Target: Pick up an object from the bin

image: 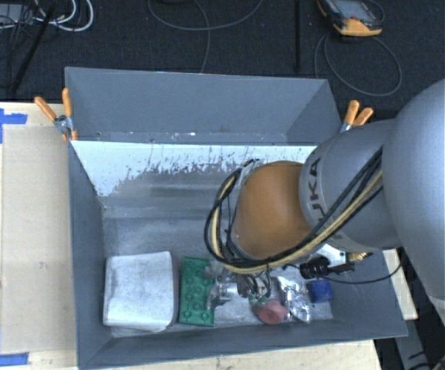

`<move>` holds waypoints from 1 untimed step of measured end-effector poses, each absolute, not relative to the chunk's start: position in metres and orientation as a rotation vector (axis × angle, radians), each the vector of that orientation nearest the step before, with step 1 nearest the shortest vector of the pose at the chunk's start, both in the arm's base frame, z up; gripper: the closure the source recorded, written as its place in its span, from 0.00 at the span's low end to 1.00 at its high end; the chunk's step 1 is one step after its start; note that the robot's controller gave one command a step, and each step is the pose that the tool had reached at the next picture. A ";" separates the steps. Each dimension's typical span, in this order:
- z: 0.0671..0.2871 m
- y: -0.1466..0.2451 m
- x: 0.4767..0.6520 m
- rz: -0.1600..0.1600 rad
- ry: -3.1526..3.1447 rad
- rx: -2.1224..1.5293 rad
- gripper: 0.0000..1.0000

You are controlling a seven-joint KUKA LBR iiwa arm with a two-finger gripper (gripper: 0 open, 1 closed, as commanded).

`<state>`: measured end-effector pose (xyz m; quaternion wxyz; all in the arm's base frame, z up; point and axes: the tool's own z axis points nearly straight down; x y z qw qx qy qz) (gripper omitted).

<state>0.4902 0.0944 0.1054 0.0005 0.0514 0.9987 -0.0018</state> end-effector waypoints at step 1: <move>0.221 0.089 0.490 0.002 3.131 0.148 1.00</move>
Offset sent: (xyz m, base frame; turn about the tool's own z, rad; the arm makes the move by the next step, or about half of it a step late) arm -0.0022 -0.0064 0.1126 -0.0084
